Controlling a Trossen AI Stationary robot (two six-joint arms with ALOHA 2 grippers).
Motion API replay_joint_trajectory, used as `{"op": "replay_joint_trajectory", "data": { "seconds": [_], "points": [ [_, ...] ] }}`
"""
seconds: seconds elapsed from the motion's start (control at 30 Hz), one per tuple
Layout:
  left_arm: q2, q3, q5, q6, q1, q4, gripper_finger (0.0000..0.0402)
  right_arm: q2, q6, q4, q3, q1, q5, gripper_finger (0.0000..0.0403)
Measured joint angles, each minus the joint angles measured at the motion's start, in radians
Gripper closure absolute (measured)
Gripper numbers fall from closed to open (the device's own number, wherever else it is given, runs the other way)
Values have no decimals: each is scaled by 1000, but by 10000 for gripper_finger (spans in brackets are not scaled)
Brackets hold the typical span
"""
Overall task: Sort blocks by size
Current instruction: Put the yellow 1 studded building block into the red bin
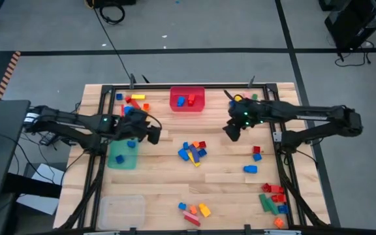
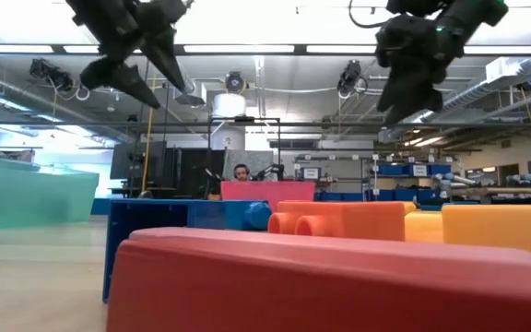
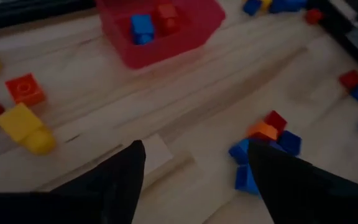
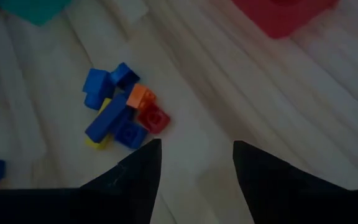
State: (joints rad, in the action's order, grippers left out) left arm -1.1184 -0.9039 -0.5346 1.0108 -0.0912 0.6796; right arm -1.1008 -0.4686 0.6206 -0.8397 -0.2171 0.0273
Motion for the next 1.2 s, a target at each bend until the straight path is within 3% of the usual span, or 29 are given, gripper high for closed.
{"op": "replay_joint_trajectory", "data": {
  "seconds": [0.23,0.57,0.77,1.2],
  "points": [
    [-76,0,37,175,119,-19,123,70,18,1,50,1,0,192],
    [-83,0,282,166,516,57,131,71,2,-64,51,-3,0,192],
    [-151,-1,433,51,713,66,131,71,-37,-100,51,-4,-12,192],
    [-359,-1,555,-69,881,73,131,70,-116,-119,51,-4,-60,193]
  ]
}}
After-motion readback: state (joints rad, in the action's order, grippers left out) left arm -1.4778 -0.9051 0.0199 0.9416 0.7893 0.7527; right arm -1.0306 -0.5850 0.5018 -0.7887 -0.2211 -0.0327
